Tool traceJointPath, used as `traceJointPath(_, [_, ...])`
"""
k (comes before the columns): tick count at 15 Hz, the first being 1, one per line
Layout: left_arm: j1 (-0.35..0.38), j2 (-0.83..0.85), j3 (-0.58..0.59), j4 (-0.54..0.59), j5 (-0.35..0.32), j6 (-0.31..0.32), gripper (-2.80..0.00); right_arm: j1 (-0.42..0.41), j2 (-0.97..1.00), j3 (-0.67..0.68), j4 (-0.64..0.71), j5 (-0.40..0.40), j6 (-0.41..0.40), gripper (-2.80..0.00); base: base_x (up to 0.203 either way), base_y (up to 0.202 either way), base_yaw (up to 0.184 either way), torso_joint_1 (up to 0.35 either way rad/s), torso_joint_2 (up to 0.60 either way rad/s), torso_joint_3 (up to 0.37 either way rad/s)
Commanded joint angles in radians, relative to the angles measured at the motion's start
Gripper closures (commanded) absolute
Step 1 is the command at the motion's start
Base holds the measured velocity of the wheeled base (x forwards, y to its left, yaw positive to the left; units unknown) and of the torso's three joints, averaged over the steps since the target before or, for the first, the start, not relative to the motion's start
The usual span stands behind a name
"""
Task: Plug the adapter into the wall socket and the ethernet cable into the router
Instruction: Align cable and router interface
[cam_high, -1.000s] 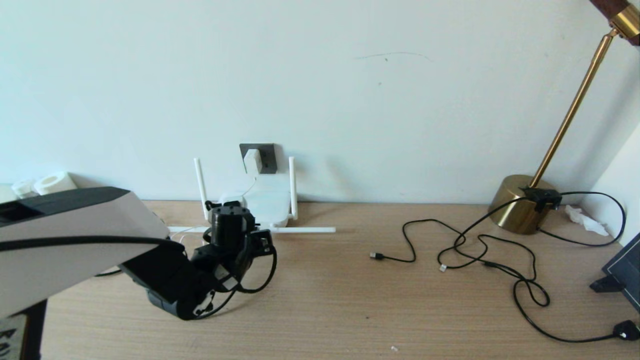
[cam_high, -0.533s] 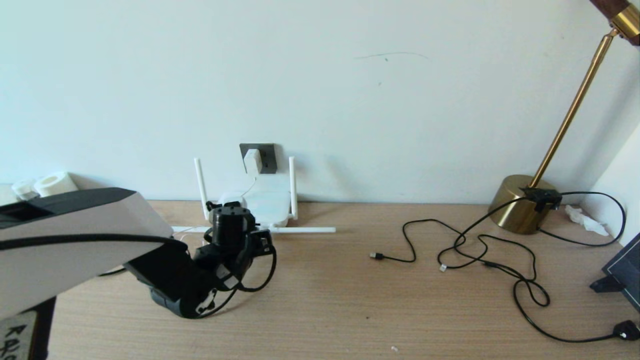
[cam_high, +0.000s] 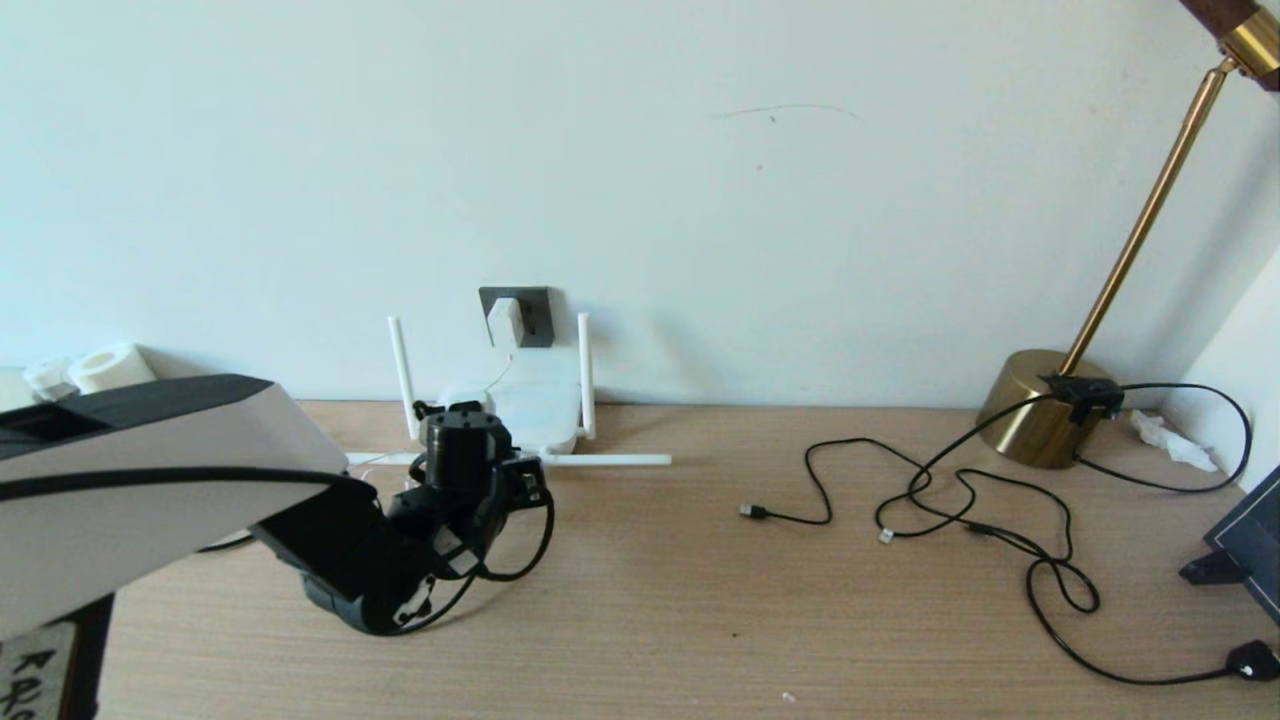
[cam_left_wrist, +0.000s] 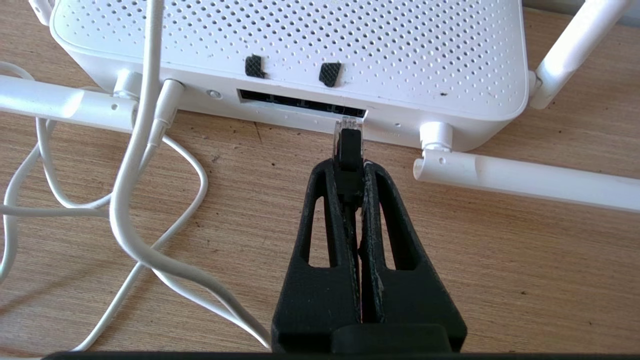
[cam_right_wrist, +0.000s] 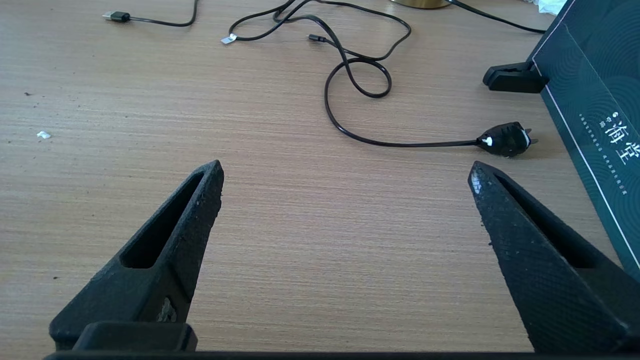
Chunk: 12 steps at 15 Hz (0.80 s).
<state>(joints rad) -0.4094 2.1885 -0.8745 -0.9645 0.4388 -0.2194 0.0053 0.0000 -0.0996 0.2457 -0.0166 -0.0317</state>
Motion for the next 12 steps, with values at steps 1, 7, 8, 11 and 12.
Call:
traceJointPath(1, [0.000,0.000,-0.001,-0.005,0.003,0.000,0.00,0.001,0.002,0.000,0.003,0.000,-0.001,-2.80,0.000,0.000,0.000,0.000,0.00,0.000])
traceJointPath(7, [0.000,-0.004,0.002,-0.005,-0.001,0.021,0.00,0.001,0.001,0.000,0.001,0.000,-0.001,-2.80,0.000,0.000,0.000,0.000,0.00,0.000])
traceJointPath(8, [0.000,-0.007,0.002,-0.005,-0.011,0.033,0.00,0.001,0.000,0.000,0.002,0.000,-0.001,-2.80,0.000,0.000,0.000,0.000,0.00,0.000])
traceJointPath(11, [0.002,-0.010,0.003,-0.005,-0.026,0.043,0.00,0.001,0.000,0.000,0.001,0.000,-0.001,-2.80,0.000,0.000,0.000,0.000,0.00,0.000])
traceJointPath(12, [0.003,-0.010,0.003,-0.006,-0.035,0.050,0.00,0.001,0.000,0.000,0.001,0.000,-0.001,-2.80,0.000,0.000,0.000,0.000,0.00,0.000])
